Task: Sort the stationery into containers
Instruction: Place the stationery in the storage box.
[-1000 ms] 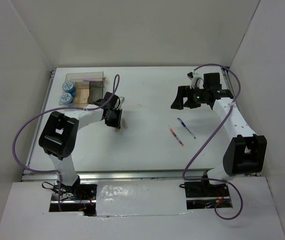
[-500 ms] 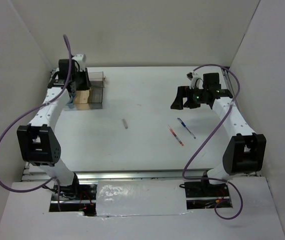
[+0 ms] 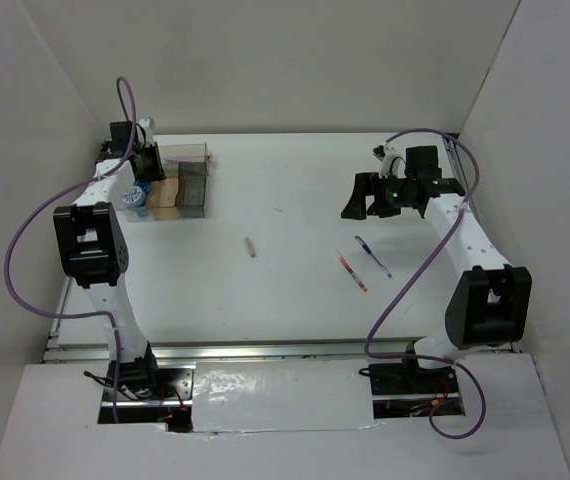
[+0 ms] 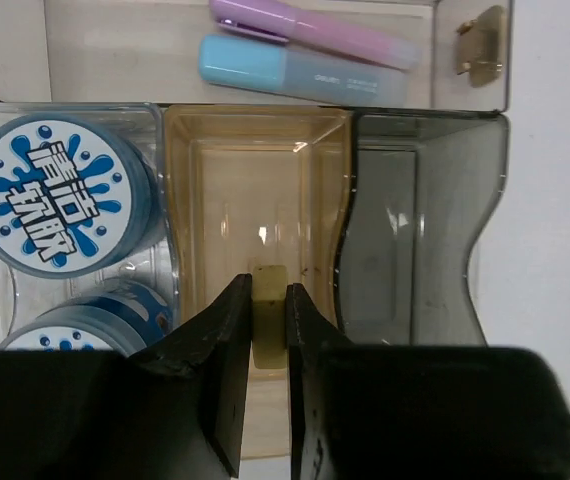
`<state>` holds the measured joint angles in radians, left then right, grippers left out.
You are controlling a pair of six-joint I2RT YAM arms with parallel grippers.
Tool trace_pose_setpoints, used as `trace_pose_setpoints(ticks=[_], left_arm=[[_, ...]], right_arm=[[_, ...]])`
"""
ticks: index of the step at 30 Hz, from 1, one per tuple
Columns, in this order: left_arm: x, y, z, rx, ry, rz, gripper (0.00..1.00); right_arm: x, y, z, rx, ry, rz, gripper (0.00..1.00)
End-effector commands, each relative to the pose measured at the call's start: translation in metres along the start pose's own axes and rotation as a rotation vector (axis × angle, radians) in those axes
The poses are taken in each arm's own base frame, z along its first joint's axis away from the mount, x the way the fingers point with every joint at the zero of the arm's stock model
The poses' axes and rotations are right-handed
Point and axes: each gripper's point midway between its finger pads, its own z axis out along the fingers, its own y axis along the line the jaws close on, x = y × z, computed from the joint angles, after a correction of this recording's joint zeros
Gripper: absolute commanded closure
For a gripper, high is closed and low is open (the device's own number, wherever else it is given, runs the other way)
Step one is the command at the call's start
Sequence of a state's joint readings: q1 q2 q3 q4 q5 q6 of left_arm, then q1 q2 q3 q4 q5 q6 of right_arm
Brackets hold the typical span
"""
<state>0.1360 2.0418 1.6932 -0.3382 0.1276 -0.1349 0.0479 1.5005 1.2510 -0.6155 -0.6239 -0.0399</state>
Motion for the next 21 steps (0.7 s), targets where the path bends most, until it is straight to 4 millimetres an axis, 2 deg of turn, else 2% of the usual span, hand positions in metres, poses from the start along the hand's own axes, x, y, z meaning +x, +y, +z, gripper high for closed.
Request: trace_pose_setpoints(ticks=[1,2,3,6,9,11,12,13,14,15,16,17,18,19,21], left_arm=[[-0.043,-0.008,-0.005,0.019,-0.11,0.017,0.77],[-0.042,-0.009,-0.002,0.017,-0.102,0.022,0.72],[-0.041,-0.006,-0.001,0.012,-0.094,0.028,0.62],[-0.038,-0.002,0.002,-0.007,-0.084,0.036,0.43],[-0.041,0.002,-0.003,-0.034,-0.093,0.049,0.32],[-0.046,0.002,-0.009,-0.036,-0.101,0.045,0.34],[-0.048,-0.002,-0.018,-0.024,-0.098,0.045,0.36],[-0.043,-0.006,-0.023,-0.006,-0.086,0.04,0.38],[-0.038,-0.017,-0.029,0.039,-0.08,0.033,0.42],[-0.049,-0.031,-0.05,0.073,-0.126,0.05,0.43],[-0.024,-0.037,-0.05,0.087,-0.08,0.053,0.44],[-0.014,-0.059,-0.057,0.115,-0.074,0.09,0.45],[0.001,-0.07,-0.073,0.127,-0.072,0.107,0.45],[0.015,-0.098,-0.078,0.165,-0.061,0.143,0.45],[0.042,-0.112,-0.094,0.166,-0.054,0.139,0.41]], right_arm=[[-0.01,0.004,-0.004,-0.007,-0.024,-0.032,0.0],[-0.01,0.005,-0.003,-0.011,-0.022,-0.032,0.0],[-0.011,0.005,-0.003,-0.011,-0.023,-0.033,0.0],[-0.011,0.005,-0.002,-0.013,-0.02,-0.032,0.0],[-0.012,0.006,-0.002,-0.014,-0.019,-0.031,0.0],[-0.012,0.006,-0.003,-0.013,-0.021,-0.031,0.0],[-0.012,0.007,-0.003,-0.014,-0.022,-0.033,0.0],[-0.013,0.008,-0.004,-0.014,-0.023,-0.036,0.0],[-0.012,0.008,-0.004,-0.012,-0.022,-0.035,0.0],[-0.013,0.008,-0.006,-0.009,-0.031,-0.041,0.0],[-0.013,0.009,-0.007,-0.008,-0.033,-0.043,0.0],[-0.012,0.008,-0.006,-0.006,-0.032,-0.042,0.0],[-0.012,0.009,-0.008,-0.003,-0.037,-0.044,0.0],[-0.01,0.008,-0.008,-0.001,-0.033,-0.043,0.0],[-0.011,0.009,-0.008,0.002,-0.039,-0.047,0.0]])
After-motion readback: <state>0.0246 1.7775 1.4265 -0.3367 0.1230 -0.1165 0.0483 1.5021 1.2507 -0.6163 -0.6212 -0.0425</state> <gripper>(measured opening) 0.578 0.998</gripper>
